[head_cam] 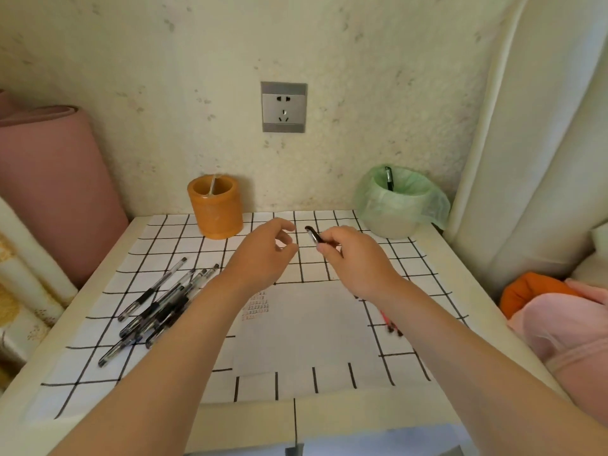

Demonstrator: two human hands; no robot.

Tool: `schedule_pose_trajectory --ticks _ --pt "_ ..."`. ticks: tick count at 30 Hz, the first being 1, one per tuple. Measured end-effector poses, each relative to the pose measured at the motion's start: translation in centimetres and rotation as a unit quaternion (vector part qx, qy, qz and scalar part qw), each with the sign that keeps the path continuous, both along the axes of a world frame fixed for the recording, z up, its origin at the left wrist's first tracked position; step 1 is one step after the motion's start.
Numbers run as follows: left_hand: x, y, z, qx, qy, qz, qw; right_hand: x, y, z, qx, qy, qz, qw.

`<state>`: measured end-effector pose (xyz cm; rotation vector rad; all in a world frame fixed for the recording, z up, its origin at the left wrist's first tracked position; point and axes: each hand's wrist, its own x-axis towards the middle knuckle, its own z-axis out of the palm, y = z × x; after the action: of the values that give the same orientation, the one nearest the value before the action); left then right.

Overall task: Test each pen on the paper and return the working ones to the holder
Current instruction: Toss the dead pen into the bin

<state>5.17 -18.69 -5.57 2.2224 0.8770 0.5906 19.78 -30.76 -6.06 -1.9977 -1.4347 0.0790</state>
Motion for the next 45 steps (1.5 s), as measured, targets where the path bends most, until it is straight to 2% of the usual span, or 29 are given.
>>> schedule_pose_trajectory --ticks 3,6,10,15,18,21,24,26,29,31,34,36,39,41,45 --pt "1.5 -0.1 -1.3 0.027 0.09 -0.025 0.995 2.5 -0.1 1.4 0.058 0.0 -0.03 0.998" --pt "2.6 -0.5 -2.7 -0.01 0.15 -0.056 0.987 5.3 -0.1 3.8 0.124 0.029 -0.073 0.989" --pt "3.8 -0.6 -3.8 0.048 0.242 -0.057 0.967 9.9 1.1 6.6 0.175 0.031 -0.093 0.98" --pt "4.1 -0.4 -4.3 0.063 0.248 -0.05 0.965 14.7 2.9 9.1 0.197 -0.011 -0.132 0.972" --pt "4.1 -0.2 -4.5 0.06 0.244 -0.049 0.967 16.4 3.9 8.5 0.147 -0.046 -0.139 0.978" --pt "4.1 -0.2 -4.6 0.065 0.24 -0.045 0.967 17.2 4.3 6.6 0.016 -0.107 -0.152 0.982" --pt "4.1 -0.2 -4.7 0.069 0.235 -0.047 0.969 17.4 4.2 5.0 -0.108 -0.18 -0.185 0.96" --pt "4.1 -0.1 -4.8 0.074 0.232 -0.049 0.969 17.2 4.5 4.5 -0.156 -0.183 -0.205 0.949" --pt "4.2 0.0 -5.0 0.087 0.233 -0.053 0.967 17.0 4.9 4.2 -0.145 -0.161 -0.213 0.953" --pt "4.2 0.1 -5.0 0.093 0.232 -0.055 0.967 16.7 5.0 4.4 -0.136 -0.182 -0.209 0.951" --pt "4.2 0.1 -5.3 0.094 0.227 -0.054 0.968 15.0 5.1 5.1 -0.093 -0.223 -0.177 0.954" --pt "4.1 -0.1 -5.3 0.09 0.212 -0.053 0.972 13.7 5.1 4.9 -0.08 -0.196 -0.141 0.967" --pt "3.7 0.0 -4.9 0.086 0.201 -0.048 0.975 11.1 5.8 4.8 -0.097 -0.17 -0.074 0.978" --pt "-2.0 0.8 -3.2 0.095 0.175 -0.014 0.98 4.3 6.8 6.3 -0.103 -0.168 -0.01 0.98" --pt "-2.4 1.1 -3.1 0.099 0.154 -0.004 0.983 1.7 6.6 4.9 -0.147 -0.147 0.032 0.978"
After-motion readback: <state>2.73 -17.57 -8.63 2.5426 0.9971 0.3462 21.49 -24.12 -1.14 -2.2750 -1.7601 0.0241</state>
